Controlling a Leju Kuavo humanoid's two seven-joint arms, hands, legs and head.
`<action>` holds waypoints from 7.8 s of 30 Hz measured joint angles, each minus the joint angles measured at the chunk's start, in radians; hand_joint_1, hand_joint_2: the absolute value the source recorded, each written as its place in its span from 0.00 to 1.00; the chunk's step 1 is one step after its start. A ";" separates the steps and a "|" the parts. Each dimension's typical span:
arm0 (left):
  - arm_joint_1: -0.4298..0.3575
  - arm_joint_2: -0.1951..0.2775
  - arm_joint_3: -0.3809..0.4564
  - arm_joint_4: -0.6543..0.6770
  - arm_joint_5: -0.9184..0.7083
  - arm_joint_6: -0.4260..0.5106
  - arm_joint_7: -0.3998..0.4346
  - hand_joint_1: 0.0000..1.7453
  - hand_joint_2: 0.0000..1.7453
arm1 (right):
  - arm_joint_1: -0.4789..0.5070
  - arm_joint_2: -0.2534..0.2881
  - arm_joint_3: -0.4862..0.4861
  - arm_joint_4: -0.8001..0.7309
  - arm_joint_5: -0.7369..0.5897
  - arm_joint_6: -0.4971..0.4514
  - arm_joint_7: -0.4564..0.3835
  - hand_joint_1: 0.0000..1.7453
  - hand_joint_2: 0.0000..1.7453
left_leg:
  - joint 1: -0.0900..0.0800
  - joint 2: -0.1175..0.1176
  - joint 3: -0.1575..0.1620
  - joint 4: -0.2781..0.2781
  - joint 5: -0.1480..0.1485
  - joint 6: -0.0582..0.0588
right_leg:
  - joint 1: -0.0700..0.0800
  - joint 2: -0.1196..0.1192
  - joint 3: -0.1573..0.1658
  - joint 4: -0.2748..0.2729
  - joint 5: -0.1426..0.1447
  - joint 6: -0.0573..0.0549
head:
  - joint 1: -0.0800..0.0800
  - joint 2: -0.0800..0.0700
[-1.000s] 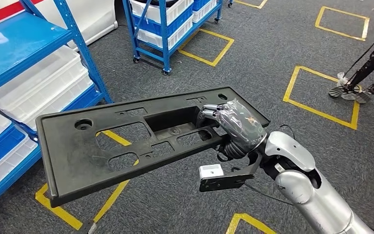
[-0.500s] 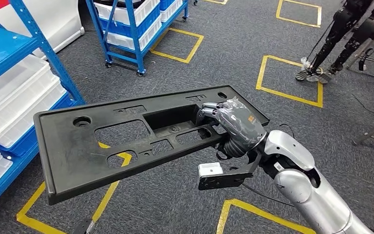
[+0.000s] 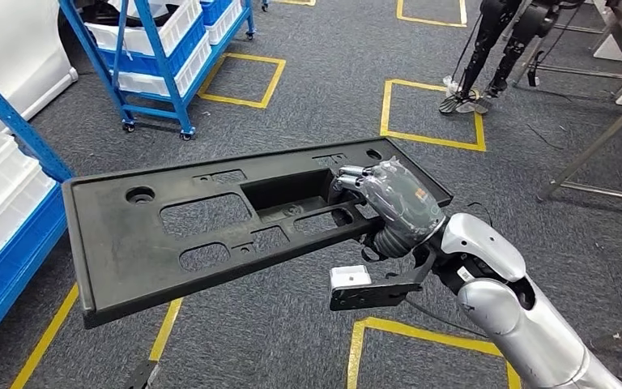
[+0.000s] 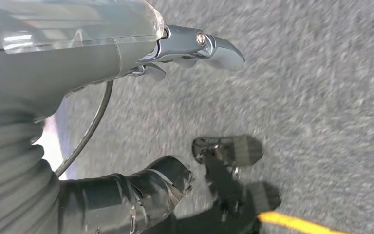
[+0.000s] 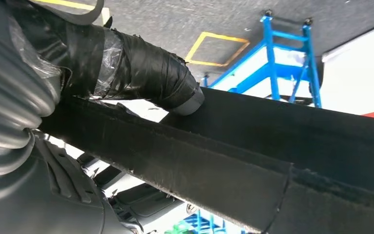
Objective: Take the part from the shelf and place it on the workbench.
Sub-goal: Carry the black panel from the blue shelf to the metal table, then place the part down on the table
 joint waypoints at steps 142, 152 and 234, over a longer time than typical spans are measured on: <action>-0.011 0.024 0.087 0.019 -0.012 -0.114 -0.004 0.00 1.00 | -0.122 0.002 0.110 0.148 0.608 -0.215 0.314 1.00 1.00 | -0.035 0.143 0.171 -0.043 -0.023 0.027 | 0.034 -0.106 -0.008 -0.082 0.078 -0.034 | -0.002 0.000; 0.006 0.026 0.088 0.020 -0.012 -0.114 -0.003 0.00 1.00 | -0.112 0.006 0.117 0.155 0.608 -0.215 0.314 1.00 1.00 | 0.003 0.038 -0.116 -0.012 0.027 -0.018 | -0.006 0.024 0.203 -0.086 -0.095 -0.007 | -0.006 0.000; -0.055 0.047 0.132 0.026 -0.081 -0.150 0.021 0.00 1.00 | -0.377 0.357 0.129 1.077 0.468 -0.145 0.126 1.00 1.00 | -0.020 0.056 -0.009 -0.051 0.051 0.025 | 0.001 -0.072 -0.014 -0.036 0.047 0.014 | 0.005 0.000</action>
